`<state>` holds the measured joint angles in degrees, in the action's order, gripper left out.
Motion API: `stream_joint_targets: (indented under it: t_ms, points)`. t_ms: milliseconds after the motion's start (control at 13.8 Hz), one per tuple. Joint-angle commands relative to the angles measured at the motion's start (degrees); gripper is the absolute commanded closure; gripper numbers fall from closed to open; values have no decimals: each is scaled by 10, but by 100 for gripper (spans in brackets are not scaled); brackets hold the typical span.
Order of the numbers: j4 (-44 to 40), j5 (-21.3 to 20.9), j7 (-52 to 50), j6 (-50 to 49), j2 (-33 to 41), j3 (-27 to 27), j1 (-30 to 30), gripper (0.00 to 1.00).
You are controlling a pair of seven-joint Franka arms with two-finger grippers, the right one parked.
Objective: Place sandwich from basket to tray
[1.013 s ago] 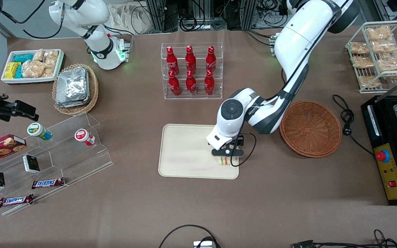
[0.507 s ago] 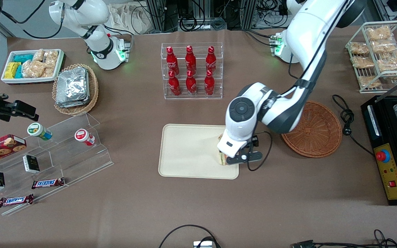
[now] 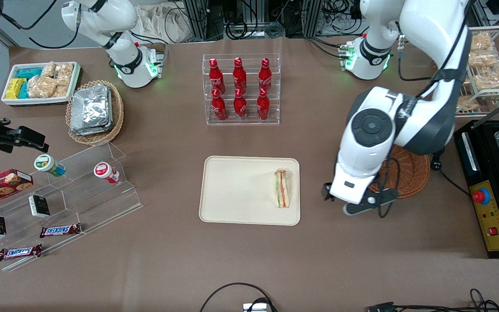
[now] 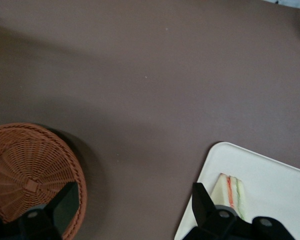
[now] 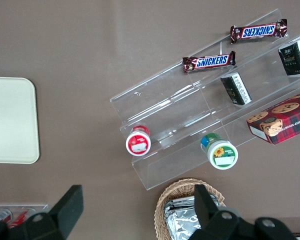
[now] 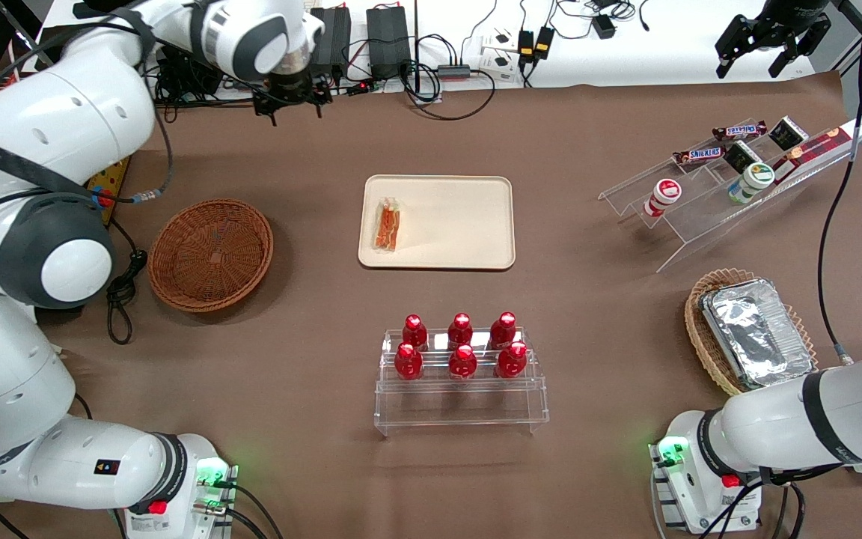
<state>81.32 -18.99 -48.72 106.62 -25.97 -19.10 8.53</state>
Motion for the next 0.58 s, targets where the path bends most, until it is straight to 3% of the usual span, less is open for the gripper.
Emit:
stream_joint_targets:
  t_ms: [0,507]
  points:
    - [7,3,44,-50,35,-4,-25,0]
    - [13,38,117,-105,82,-4,-77,0]
